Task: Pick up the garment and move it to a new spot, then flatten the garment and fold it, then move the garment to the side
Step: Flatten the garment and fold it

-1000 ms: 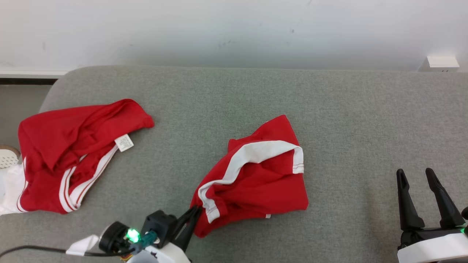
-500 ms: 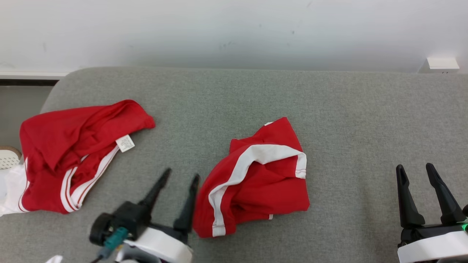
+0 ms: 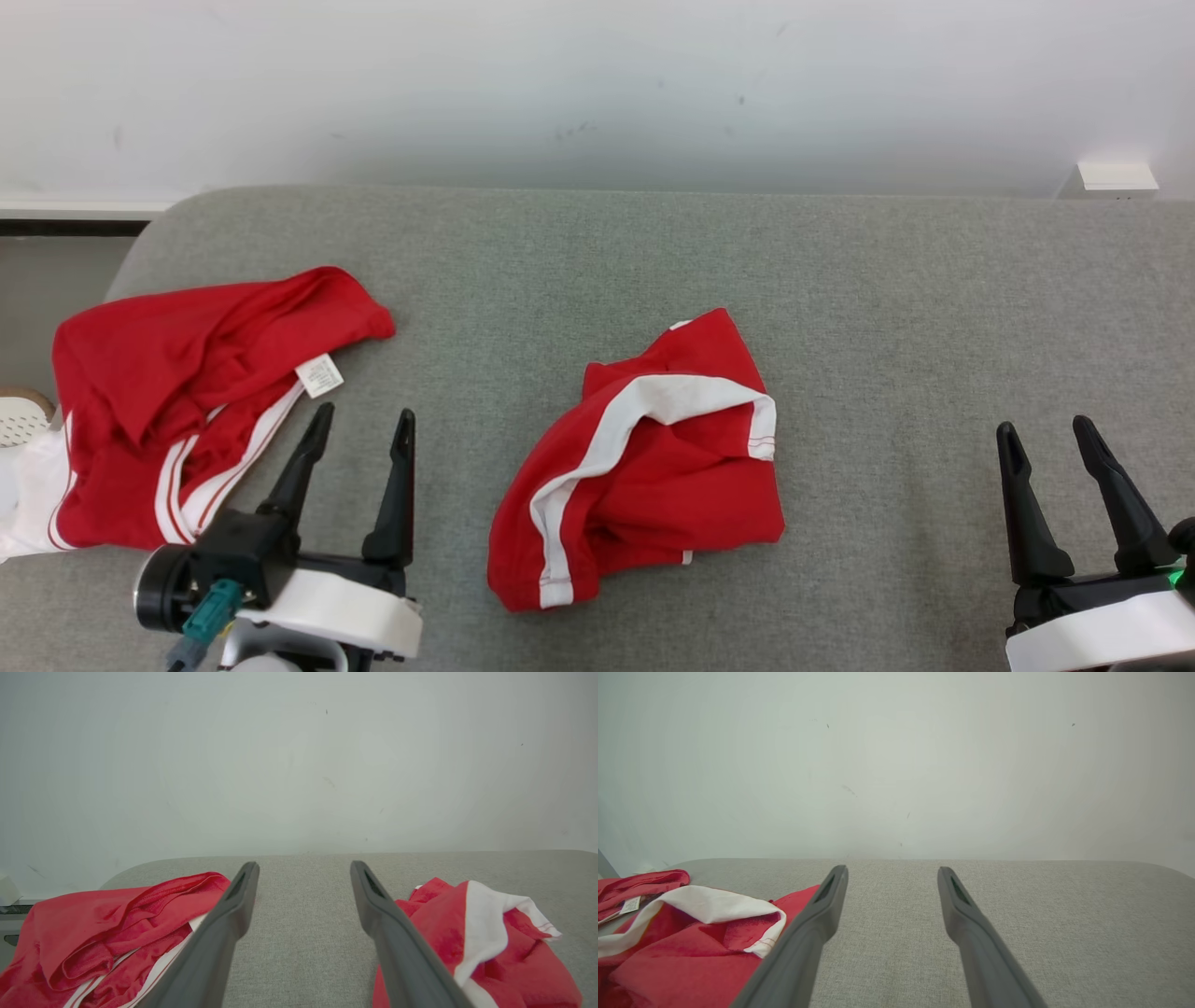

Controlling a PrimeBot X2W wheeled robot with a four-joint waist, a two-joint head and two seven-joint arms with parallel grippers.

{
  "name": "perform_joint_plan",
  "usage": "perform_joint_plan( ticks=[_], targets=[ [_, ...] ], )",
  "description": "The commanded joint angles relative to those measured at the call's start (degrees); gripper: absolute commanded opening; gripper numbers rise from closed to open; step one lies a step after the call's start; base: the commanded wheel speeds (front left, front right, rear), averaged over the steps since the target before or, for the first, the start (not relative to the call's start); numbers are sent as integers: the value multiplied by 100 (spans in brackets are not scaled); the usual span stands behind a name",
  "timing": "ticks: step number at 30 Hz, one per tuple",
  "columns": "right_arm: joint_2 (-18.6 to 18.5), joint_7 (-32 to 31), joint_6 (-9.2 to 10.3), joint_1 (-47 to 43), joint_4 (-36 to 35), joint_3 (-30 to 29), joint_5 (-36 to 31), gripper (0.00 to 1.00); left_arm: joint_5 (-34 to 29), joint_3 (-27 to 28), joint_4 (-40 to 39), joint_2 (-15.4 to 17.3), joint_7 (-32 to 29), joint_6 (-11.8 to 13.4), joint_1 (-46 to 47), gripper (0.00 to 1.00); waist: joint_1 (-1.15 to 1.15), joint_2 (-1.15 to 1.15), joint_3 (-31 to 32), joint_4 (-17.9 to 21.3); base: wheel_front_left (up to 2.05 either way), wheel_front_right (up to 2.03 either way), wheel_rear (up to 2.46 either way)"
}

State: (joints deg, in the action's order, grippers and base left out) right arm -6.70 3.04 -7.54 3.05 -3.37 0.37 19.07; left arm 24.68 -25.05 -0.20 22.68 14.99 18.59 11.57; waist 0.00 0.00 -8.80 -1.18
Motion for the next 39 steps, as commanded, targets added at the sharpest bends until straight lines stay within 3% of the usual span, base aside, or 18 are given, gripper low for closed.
perform_joint_plan(
  ticks=[1, 9, 16, 26, 27, 28, 29, 39],
  targets=[
    [-13, 0, 11, -61, -23, -3, -59, 100, -94, 26, -5, 10, 20, -13, -40, 100, 0, 0, -9, 2, 0, 0, 0],
    [-147, -118, 11, 73, 53, 90, 9, 100, -183, 90, -43, -105, 20, -114, 69, 100, 0, 0, -111, -118, 0, 0, 0],
    [-550, -624, 11, 639, 586, 877, 384, 100, -370, -67, -69, -449, 15, -263, 432, 100, 0, 0, -434, -619, 0, 0, 0],
    [-656, -754, 11, 1387, 1606, 1743, 897, 100, -561, 25, 135, -886, 16, -525, 565, 100, 0, 0, -623, -1080, 0, 0, 0],
    [-669, -764, 11, 1405, 1648, 1781, 931, 79, -585, 51, 151, -911, 16, -552, 546, 100, 0, 0, -615, -1086, 0, 0, 0],
    [-678, -756, 11, 1422, 1676, 1800, 968, 29, -615, 81, 161, -936, 16, -564, 523, 100, 0, 0, -605, -1086, 0, 0, 0],
    [-703, -736, 11, 1441, 1673, 1839, 998, 0, -635, 110, 170, -959, 16, -583, 502, 100, 0, 0, -599, -1081, 0, 0, 0],
    [-1174, -385, 11, 1495, 1137, 1831, 977, 0, -881, 335, 176, -1069, 16, -741, 392, 100, 0, 0, -514, -809, 0, 0, 0]
  ],
)
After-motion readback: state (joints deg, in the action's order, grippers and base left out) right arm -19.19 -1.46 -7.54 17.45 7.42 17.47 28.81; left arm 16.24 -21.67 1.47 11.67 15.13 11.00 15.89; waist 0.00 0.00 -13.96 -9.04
